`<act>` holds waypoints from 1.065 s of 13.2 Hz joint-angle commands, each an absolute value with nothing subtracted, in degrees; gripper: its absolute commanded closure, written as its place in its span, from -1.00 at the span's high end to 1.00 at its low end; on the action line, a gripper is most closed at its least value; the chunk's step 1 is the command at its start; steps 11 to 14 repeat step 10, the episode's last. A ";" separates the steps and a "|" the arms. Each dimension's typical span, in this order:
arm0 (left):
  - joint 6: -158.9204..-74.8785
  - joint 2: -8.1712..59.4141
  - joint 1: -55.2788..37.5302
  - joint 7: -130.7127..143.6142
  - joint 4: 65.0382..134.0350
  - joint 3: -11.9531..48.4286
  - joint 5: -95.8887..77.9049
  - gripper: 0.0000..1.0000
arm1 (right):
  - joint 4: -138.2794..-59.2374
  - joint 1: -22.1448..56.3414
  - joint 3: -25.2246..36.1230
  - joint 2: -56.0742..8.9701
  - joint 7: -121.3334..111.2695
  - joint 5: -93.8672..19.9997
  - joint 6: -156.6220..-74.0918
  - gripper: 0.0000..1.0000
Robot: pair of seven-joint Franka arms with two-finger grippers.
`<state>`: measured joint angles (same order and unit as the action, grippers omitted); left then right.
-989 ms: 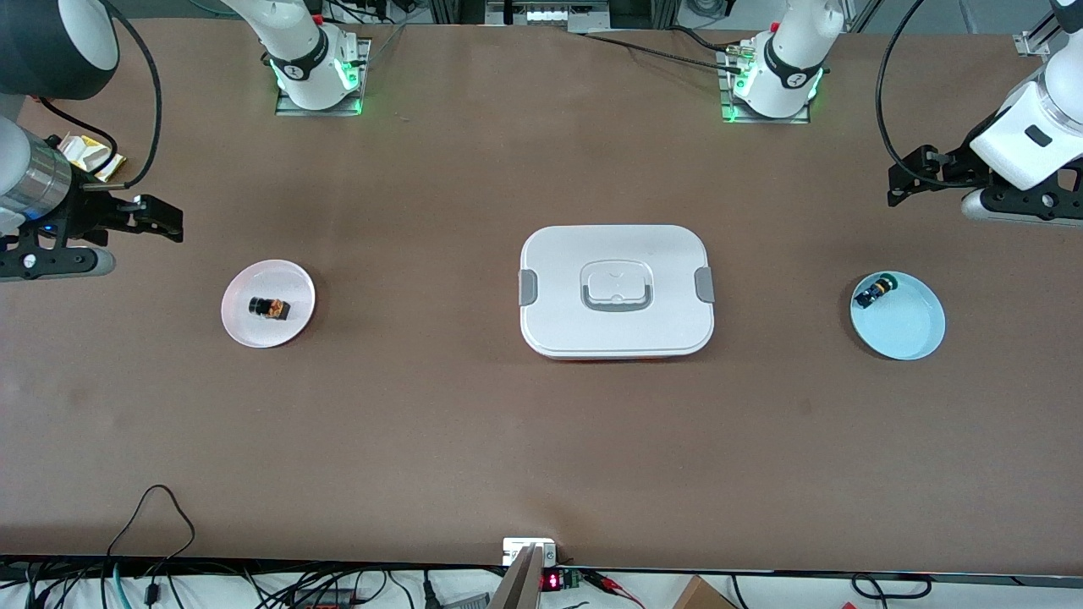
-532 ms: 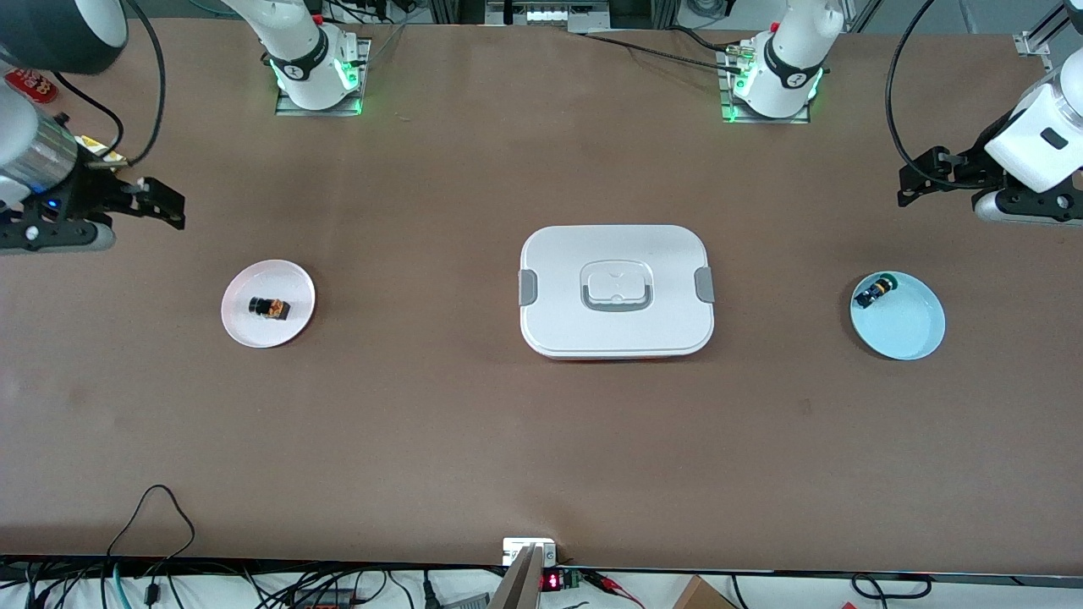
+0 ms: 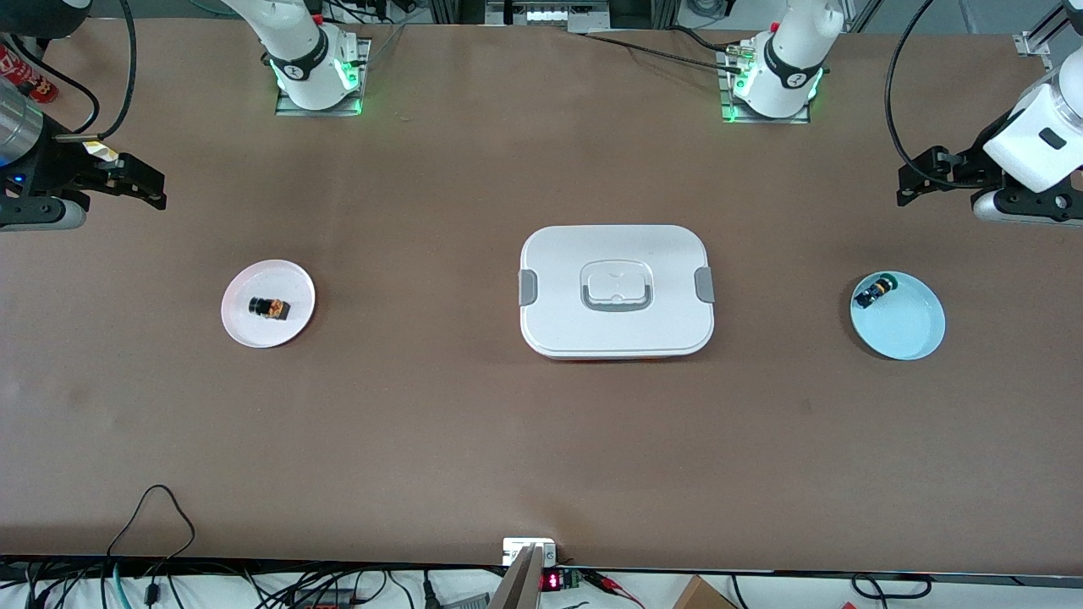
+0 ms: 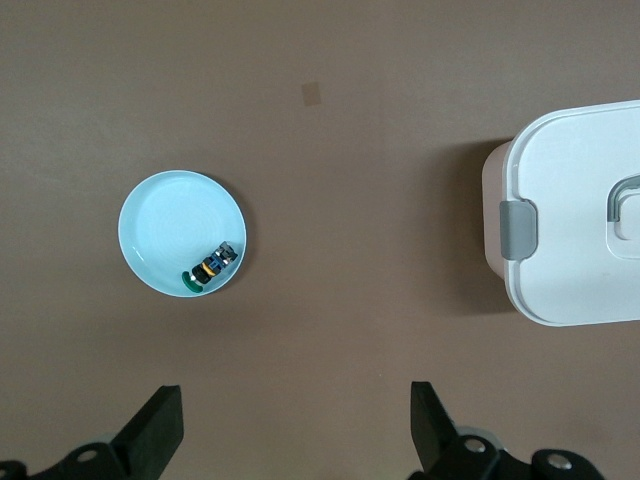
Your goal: Transfer orange switch to right arm and place
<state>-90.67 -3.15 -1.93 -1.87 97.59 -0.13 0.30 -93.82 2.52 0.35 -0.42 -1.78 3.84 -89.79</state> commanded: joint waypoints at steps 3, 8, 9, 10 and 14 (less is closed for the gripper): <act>-89.38 -2.37 -1.76 -3.16 95.98 0.26 1.85 1.00 | -90.88 2.02 0.88 -0.88 -2.11 1.23 -88.07 1.00; -89.38 -2.37 -1.76 -3.25 95.98 0.35 1.93 1.00 | -90.79 2.37 0.88 -0.62 -2.02 1.23 -88.07 1.00; -89.38 -2.29 -1.76 -3.25 95.89 0.35 2.02 1.00 | -90.79 2.37 0.88 -0.53 -2.02 1.32 -88.07 1.00; -89.38 -2.20 -1.84 -3.25 95.80 0.35 2.54 1.00 | -90.79 2.37 0.88 -0.53 -1.93 1.49 -88.07 1.00; -89.38 -2.20 -1.84 -3.25 95.80 0.35 2.54 1.00 | -90.79 2.37 0.88 -0.53 -1.93 1.49 -88.07 1.00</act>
